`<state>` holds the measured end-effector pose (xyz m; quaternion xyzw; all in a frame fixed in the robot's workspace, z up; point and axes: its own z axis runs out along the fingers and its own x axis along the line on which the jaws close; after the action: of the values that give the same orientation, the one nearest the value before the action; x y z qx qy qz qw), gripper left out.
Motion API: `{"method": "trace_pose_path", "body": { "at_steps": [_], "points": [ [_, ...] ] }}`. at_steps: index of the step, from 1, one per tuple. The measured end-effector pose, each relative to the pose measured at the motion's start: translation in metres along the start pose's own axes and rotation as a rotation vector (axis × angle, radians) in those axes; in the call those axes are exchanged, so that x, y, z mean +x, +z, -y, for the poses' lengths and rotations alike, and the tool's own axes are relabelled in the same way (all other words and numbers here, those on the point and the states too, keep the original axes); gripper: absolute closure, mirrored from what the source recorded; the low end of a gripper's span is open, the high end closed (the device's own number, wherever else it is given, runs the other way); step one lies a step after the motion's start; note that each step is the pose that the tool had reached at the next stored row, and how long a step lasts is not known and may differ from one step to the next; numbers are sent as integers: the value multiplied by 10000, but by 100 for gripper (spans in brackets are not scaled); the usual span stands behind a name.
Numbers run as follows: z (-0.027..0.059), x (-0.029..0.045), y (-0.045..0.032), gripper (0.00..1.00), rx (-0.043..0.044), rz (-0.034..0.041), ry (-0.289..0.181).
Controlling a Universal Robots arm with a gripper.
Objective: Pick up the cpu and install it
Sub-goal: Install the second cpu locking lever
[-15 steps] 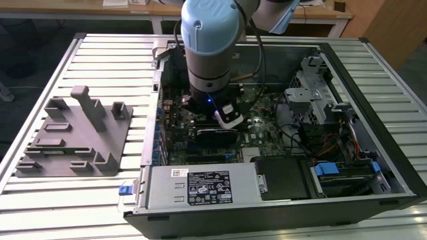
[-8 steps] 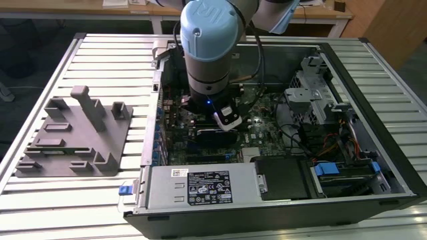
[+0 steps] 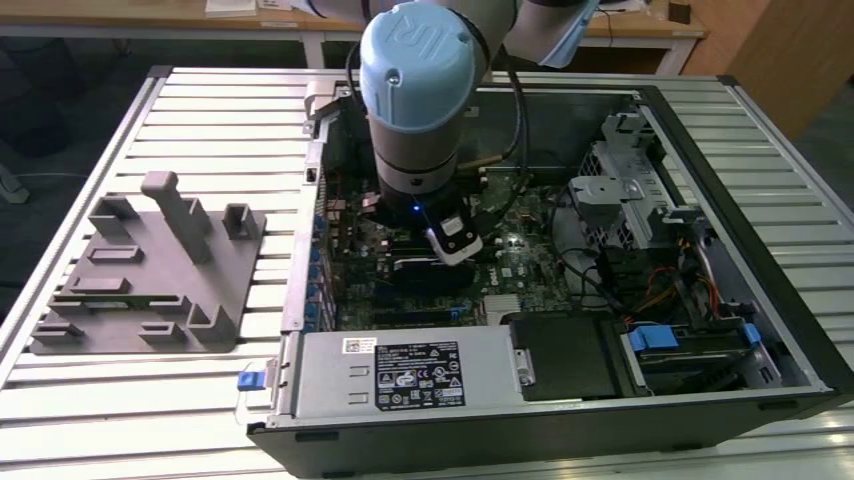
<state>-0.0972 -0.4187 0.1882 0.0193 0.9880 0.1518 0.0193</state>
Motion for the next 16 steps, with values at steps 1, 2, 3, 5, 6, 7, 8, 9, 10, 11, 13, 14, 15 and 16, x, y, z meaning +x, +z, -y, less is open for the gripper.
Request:
{"method": "trace_pose_path", "body": {
  "at_steps": [1, 2, 3, 5, 6, 7, 8, 9, 10, 11, 13, 14, 15, 16],
  "points": [
    [0, 0, 0, 89, -4, 0, 0],
    [-1, 0, -1, 89, -7, 1, 0],
    [-3, 0, -11, 89, -6, 1, 0],
    [-15, -2, -44, 89, -12, 3, 0],
    [-24, -2, -74, 89, -7, 1, 1],
    [-34, -3, -106, 89, -6, 0, 0],
    [-44, -5, -138, 89, -7, 2, 0],
    [-55, -6, -174, 89, -7, 3, -1],
    [-66, -7, -209, 89, -5, 4, -2],
    [-77, -8, -243, 89, -5, 6, -2],
    [-95, -10, -300, 89, 1, 12, -4],
    [-102, -11, -321, 89, 21, 15, -1],
    [-107, -11, -333, 89, 61, 20, 3],
    [-111, -12, -339, 89, 133, 26, 9]
  ]
}}
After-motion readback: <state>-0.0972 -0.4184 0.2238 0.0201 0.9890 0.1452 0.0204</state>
